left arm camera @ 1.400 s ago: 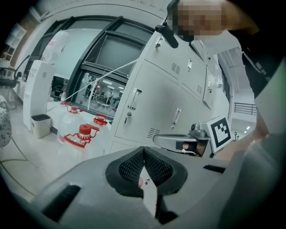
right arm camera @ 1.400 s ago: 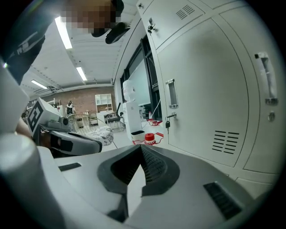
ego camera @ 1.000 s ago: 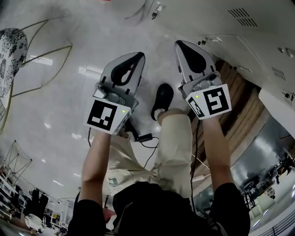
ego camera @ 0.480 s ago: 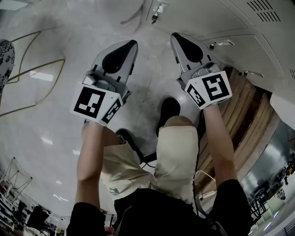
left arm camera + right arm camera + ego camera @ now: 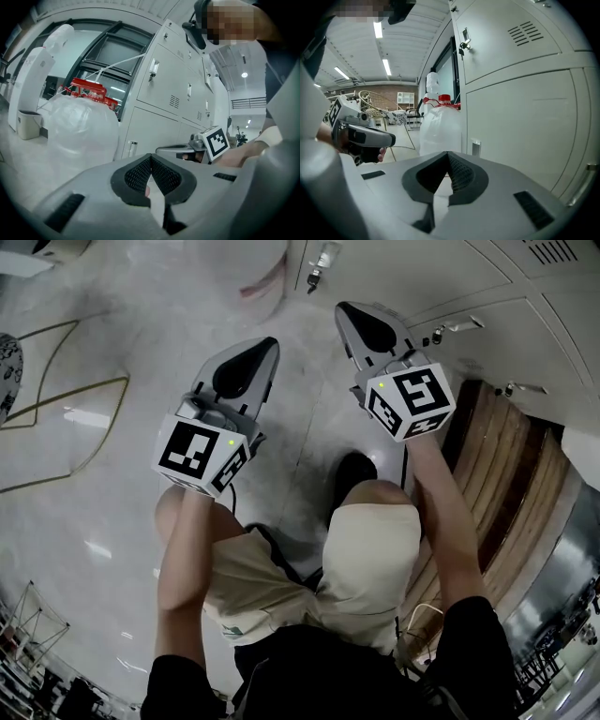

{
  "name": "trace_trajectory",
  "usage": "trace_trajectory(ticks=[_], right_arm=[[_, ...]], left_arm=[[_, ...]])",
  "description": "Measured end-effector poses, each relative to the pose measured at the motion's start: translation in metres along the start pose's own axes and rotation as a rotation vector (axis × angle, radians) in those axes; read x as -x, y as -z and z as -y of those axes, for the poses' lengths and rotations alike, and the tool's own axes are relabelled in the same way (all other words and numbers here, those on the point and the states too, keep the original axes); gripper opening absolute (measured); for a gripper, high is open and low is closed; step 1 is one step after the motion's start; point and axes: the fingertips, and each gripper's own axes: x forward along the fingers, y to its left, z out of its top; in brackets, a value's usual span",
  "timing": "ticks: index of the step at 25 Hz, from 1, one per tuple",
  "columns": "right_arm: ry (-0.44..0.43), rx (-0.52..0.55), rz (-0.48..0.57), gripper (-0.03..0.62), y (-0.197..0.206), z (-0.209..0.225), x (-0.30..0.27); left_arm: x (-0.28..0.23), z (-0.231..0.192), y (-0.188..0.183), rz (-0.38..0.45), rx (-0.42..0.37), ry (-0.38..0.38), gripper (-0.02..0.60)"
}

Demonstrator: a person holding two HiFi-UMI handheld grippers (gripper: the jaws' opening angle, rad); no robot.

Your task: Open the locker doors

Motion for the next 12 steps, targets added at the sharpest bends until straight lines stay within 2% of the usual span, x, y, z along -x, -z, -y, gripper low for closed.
trace_trajectory(ticks=[6,12], right_arm=[[0.022,-0.011,-0.016,0.003,0.008,0.006,-0.015],[0.039,-0.025,-0.04,0.005,0.016,0.012,-0.038]], left_arm=[[0.001,-0.001,0.002,0.003,-0.059,0.036,0.018],[0.006,-0.005,-0.007,0.018,-0.055,0.021,0.018]])
